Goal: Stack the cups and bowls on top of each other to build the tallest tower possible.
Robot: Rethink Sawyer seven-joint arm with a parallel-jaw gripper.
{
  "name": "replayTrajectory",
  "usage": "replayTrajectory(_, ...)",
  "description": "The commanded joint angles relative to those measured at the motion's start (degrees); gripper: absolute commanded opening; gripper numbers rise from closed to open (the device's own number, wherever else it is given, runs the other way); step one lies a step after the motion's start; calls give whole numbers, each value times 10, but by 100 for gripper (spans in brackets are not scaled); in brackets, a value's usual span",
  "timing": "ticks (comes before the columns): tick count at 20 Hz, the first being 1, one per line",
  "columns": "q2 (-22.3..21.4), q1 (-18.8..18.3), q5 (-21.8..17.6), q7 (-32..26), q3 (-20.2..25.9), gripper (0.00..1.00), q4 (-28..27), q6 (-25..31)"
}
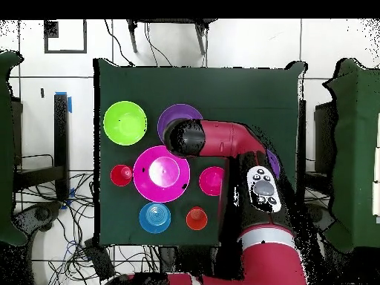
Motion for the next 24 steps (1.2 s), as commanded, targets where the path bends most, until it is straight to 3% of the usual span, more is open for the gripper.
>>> replayTrajectory(1,8,-6,-30,-102,84,100,-27,127)
replayTrajectory(6,6,-11,-45,-91,87,100,-15,101)
replayTrajectory(12,-12,0,-45,-84,80,100,-11,155)
replayTrajectory(24,-8,5,-99,-69,70,100,17,74)
